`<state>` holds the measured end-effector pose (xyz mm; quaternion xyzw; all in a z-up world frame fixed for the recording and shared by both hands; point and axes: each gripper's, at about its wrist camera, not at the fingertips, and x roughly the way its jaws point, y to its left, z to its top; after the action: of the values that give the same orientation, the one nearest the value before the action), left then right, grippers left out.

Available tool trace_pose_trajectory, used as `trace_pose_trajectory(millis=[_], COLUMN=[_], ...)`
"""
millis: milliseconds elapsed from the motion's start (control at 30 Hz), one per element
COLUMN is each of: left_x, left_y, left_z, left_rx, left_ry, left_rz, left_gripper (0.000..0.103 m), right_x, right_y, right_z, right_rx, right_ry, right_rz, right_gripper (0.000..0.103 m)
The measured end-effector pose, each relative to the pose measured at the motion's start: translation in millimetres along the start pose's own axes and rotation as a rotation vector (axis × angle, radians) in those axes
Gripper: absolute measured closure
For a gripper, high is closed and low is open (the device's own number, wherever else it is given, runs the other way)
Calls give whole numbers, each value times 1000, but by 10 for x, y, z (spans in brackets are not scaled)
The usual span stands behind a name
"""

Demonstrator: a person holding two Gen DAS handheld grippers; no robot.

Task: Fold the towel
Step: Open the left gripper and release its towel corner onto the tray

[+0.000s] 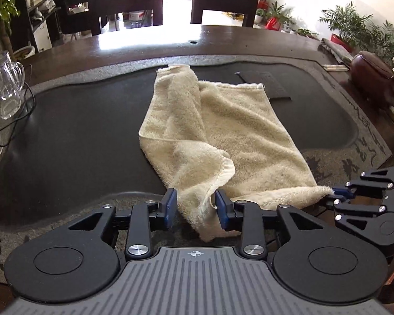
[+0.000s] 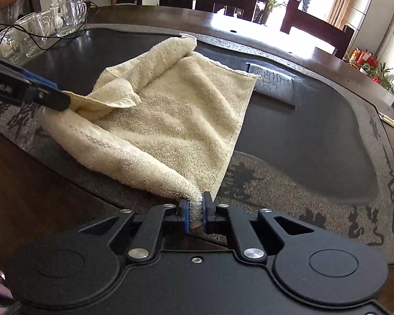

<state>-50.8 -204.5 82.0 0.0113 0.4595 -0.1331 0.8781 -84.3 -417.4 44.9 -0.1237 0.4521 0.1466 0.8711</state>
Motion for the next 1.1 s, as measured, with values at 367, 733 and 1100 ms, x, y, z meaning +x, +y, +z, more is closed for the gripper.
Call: trace_pose_trajectory(millis=[367, 733, 1100], left_x=[401, 818, 610], left_y=[-184, -178, 189], left_z=[310, 290, 300], left_rx=[66, 46, -112], left_ry=[9, 93, 55], left_rz=[52, 69, 46], left_gripper=[58, 58, 86], right_x=[-4, -9, -3], right_y=[-9, -22, -44], right_z=[-21, -40, -31], right_rx=[19, 41, 34], right_ry=[-7, -9, -4], right_rz=[-7, -5, 7], right_gripper=[93, 93, 93])
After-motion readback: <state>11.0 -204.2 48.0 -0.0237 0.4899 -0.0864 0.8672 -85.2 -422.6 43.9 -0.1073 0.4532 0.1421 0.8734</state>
